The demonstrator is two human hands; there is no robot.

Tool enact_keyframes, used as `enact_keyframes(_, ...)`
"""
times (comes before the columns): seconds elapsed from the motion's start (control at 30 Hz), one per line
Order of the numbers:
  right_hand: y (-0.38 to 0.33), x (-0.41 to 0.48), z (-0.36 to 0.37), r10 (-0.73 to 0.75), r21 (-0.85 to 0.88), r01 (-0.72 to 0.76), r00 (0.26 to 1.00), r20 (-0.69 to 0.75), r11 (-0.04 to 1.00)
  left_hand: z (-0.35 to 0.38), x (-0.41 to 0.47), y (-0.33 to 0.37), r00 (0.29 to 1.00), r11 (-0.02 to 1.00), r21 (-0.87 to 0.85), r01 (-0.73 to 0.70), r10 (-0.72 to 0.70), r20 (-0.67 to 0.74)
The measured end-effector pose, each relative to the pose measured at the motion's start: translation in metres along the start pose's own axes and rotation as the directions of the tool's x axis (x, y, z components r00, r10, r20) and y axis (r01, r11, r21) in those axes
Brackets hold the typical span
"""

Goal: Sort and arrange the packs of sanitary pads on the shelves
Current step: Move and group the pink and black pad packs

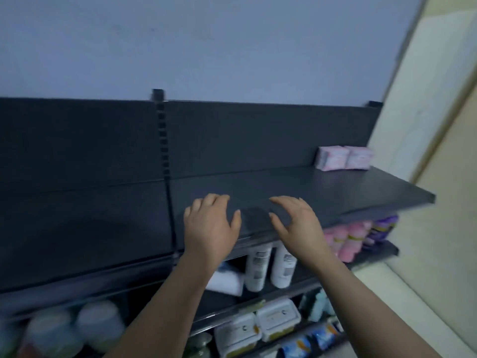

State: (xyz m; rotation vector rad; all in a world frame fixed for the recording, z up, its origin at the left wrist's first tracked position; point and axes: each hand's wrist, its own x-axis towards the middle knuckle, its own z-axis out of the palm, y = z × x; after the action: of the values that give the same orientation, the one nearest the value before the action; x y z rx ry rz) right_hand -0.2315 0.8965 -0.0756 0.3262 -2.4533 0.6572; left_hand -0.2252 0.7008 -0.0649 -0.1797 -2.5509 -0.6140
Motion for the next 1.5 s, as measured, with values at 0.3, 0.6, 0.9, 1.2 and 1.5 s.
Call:
enact_keyframes(0.3, 0.130, 0.009, -0.073, 0.218, -0.175, -0.234, 0.970, -0.107, 0.956, 0.086, 0.081, 0.118, 0.974, 0.976, -0.066, -0.205, 0.210, 0.082)
enact_keyframes(0.6, 0.251, 0.078, -0.106, 0.343, -0.255, -0.358, 0.934, -0.104, 0.898, 0.172, 0.190, 0.207, 0.934, 0.948, -0.076, -0.309, 0.318, 0.164)
enact_keyframes(0.9, 0.349, 0.136, -0.118, 0.391, -0.262, -0.404, 0.915, -0.101, 0.877, 0.253, 0.271, 0.262, 0.913, 0.939, -0.042, -0.340, 0.341, 0.225)
enact_keyframes(1.2, 0.461, 0.212, -0.108, 0.323, -0.319, -0.298, 0.946, 0.029, 0.900, 0.332, 0.325, 0.291, 0.937, 0.976, 0.055, -0.212, 0.187, 0.293)
enact_keyframes(1.5, 0.538, 0.275, -0.089, 0.266, -0.371, -0.147, 0.919, 0.292, 0.917, 0.371, 0.346, 0.309, 0.957, 0.965, 0.247, -0.084, 0.009, 0.290)
